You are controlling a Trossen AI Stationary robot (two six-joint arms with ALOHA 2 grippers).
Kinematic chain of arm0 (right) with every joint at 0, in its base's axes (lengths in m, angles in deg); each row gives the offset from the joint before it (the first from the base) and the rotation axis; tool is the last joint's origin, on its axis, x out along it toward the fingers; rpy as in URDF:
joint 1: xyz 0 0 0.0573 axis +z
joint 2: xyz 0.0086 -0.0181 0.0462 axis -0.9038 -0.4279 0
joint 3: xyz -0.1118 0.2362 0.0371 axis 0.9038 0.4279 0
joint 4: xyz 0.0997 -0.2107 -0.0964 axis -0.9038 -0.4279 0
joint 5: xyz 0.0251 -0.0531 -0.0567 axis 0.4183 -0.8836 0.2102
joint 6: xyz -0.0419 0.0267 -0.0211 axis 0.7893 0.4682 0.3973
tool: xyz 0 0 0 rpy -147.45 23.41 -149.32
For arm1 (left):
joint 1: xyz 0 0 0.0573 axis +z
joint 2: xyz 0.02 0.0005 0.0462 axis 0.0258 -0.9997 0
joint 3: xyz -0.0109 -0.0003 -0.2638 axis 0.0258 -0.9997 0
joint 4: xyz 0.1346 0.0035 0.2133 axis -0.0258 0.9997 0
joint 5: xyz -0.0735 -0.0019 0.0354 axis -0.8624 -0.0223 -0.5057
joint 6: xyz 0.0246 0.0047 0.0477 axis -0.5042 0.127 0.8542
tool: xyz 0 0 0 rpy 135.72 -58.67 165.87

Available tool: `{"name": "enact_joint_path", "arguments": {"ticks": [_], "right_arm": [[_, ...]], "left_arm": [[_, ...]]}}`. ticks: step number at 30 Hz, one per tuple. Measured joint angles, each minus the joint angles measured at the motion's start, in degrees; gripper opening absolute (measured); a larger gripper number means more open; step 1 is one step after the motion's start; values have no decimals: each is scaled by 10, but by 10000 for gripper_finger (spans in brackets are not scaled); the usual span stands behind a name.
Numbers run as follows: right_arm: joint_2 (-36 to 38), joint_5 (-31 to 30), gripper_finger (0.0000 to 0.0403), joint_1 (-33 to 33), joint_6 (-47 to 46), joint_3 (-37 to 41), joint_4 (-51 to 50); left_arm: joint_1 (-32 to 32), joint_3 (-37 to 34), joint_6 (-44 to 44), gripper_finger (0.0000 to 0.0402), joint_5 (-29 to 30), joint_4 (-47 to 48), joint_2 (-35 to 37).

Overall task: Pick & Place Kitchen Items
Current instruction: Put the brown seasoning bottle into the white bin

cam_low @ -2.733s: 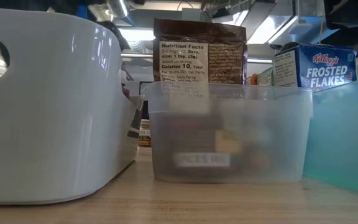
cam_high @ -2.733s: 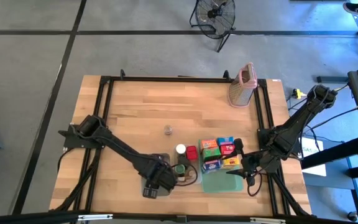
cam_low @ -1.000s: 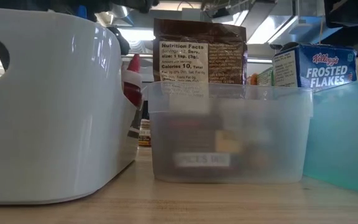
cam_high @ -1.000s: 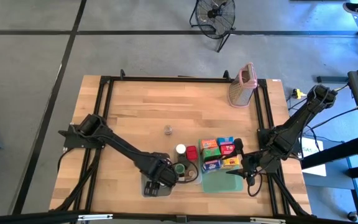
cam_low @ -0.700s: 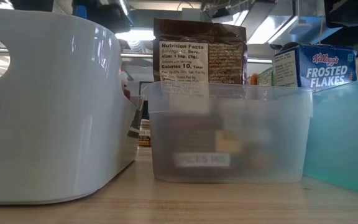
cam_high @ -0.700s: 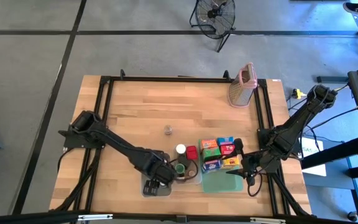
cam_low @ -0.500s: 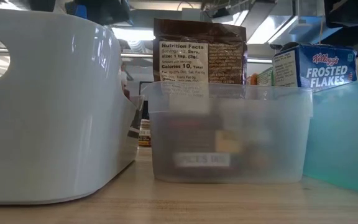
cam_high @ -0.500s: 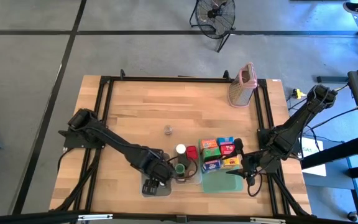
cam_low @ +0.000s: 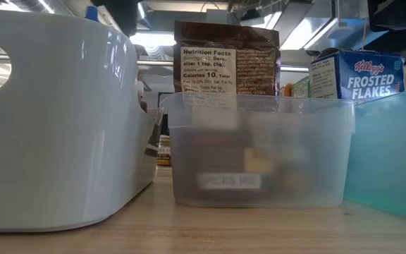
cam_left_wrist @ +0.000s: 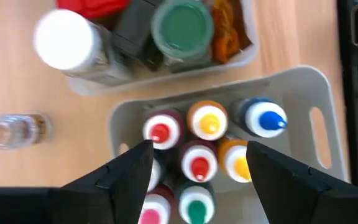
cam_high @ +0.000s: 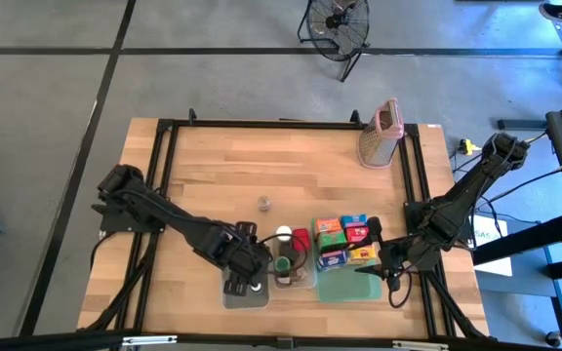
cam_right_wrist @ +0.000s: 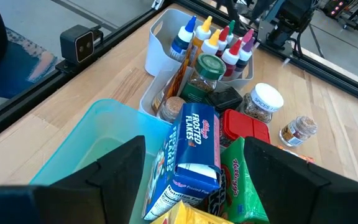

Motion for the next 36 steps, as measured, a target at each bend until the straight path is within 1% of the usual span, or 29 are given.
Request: {"name": "enact_joint_path", "arguments": {"ticks": [3, 10, 17, 26, 29, 33, 36], "right_arm": [[0, 0, 275, 0, 0, 0, 0], [0, 0, 275, 0, 0, 0, 0], [0, 0, 275, 0, 0, 0, 0], [0, 0, 275, 0, 0, 0, -4], [0, 0, 275, 0, 0, 0, -5], [0, 0, 275, 0, 0, 0, -8], [0, 0, 275, 0, -4, 0, -13]], "left_arm": [[3, 0, 2, 254, 28, 0, 7], [17, 0, -22, 253, 70, 0, 22], [47, 0, -19, 255, 76, 0, 26], [93, 0, 69, 255, 70, 11, 26], [115, 0, 114, 254, 48, 20, 26], [154, 0, 153, 254, 3, 22, 26], [180, -5, 174, 256, -11, 12, 26]]}}
